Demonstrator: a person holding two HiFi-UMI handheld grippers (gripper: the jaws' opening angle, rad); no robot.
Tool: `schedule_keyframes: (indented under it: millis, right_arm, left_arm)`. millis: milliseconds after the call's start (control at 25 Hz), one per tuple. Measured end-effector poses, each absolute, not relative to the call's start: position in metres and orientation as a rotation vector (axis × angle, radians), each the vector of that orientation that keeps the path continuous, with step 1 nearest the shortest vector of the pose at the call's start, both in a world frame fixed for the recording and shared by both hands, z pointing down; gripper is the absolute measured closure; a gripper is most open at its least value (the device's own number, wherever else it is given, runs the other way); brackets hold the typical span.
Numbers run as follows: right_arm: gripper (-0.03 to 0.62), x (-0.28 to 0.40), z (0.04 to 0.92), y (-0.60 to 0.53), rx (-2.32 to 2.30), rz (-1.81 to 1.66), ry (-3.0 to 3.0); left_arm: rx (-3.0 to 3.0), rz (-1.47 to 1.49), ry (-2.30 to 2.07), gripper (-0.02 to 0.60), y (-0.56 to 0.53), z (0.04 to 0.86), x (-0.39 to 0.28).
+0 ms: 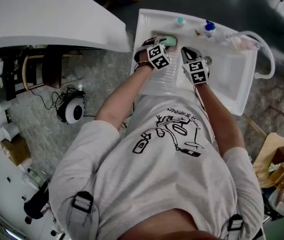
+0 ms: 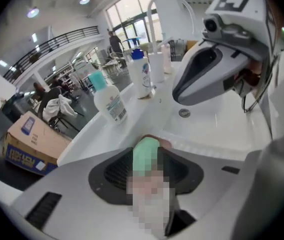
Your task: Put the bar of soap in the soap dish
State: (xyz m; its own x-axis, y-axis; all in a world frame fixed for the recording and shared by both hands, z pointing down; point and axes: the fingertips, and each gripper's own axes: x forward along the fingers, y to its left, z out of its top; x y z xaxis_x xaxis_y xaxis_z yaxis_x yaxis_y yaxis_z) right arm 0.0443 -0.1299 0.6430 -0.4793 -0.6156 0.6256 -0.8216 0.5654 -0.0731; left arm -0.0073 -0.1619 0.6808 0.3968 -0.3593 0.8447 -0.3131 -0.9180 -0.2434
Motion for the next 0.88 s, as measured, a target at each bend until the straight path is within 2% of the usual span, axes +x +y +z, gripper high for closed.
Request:
schedule_keyframes:
  millis: [240,440,680,880]
  right_arm:
    - [0.571,0.048,0.613,-0.122,1.201,0.539,-2.331]
    - [0.571,0.046,0.572,-0.113,1.217,0.533,-2.421]
    - [0.571,0.046,0.513,-0.099,1.247,0.529,-2.526]
    - [0.571,0.049,0.464,-0.078,1.272,0.485,-2.582]
  left_arm:
    - [-2.891,-1.357,0.864,0.443,-0.147,0.644,-0.01]
    - [-3.168,-0.946,1.029,0.473,-0.134,0.587,-0.003]
    - [-3.343,-0.469,0.921,0.523,-0.105,0.508,0.017]
    - [-3.352,-0.28,0.939,0.548,-0.082,0.464,0.015]
